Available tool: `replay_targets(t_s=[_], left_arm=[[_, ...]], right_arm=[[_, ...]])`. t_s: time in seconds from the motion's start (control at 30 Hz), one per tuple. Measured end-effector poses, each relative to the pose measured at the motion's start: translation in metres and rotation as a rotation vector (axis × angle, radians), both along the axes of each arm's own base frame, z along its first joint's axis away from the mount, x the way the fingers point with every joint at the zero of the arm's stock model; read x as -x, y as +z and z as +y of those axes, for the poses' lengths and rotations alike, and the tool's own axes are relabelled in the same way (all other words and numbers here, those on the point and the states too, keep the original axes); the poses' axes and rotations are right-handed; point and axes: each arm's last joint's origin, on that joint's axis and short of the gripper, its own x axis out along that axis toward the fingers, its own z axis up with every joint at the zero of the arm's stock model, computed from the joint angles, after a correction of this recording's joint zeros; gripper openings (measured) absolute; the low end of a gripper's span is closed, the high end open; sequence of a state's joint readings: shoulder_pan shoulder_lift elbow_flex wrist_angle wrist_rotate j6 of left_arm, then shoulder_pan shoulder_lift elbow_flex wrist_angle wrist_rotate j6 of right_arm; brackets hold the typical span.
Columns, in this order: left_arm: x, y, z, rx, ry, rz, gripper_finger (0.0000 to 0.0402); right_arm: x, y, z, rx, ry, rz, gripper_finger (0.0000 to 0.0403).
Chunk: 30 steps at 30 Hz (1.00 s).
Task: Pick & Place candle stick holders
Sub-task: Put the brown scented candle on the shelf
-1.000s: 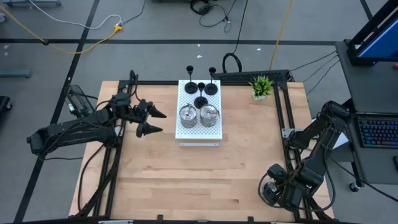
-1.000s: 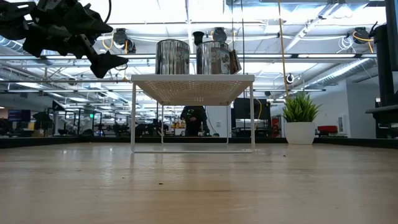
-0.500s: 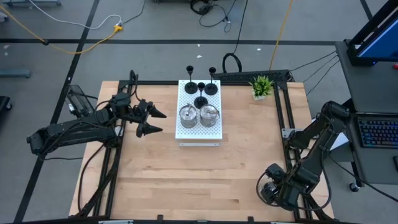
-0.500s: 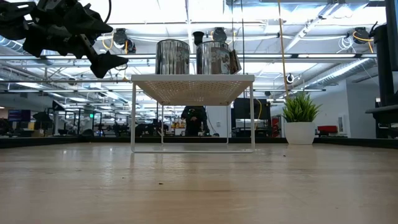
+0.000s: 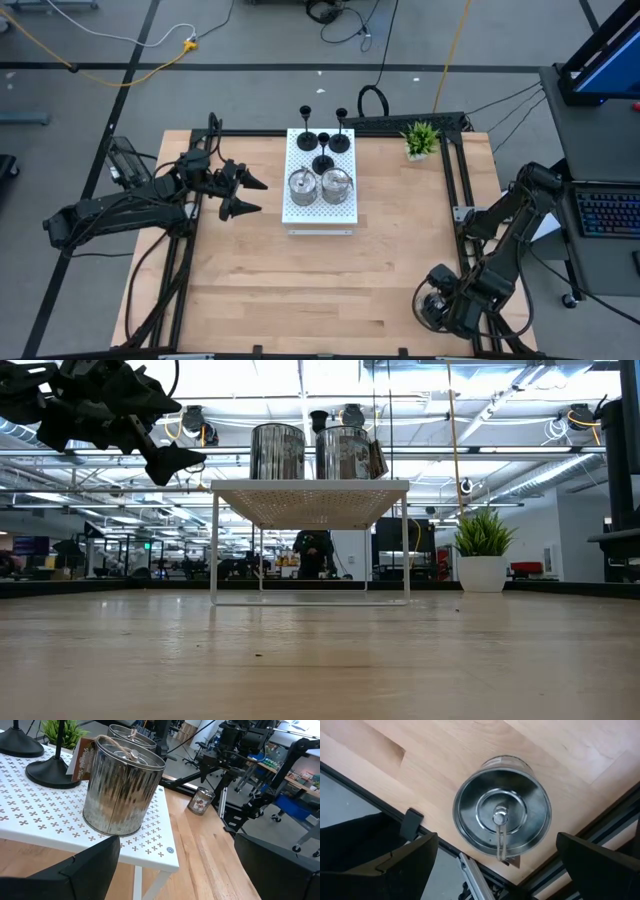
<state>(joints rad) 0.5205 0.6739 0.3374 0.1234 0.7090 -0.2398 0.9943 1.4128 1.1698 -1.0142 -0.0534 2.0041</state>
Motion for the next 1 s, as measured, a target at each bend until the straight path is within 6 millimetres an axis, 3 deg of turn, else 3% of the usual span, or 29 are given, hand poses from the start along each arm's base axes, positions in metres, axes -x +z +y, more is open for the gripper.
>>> replay_targets(t_s=[1.0], left_arm=[[0.0000, 0.0000, 0.0000, -0.001, 0.000, -0.001, 0.0399]], right_arm=[[0.0010, -0.0007, -0.0030, 0.042, -0.006, -0.005, 0.0400]])
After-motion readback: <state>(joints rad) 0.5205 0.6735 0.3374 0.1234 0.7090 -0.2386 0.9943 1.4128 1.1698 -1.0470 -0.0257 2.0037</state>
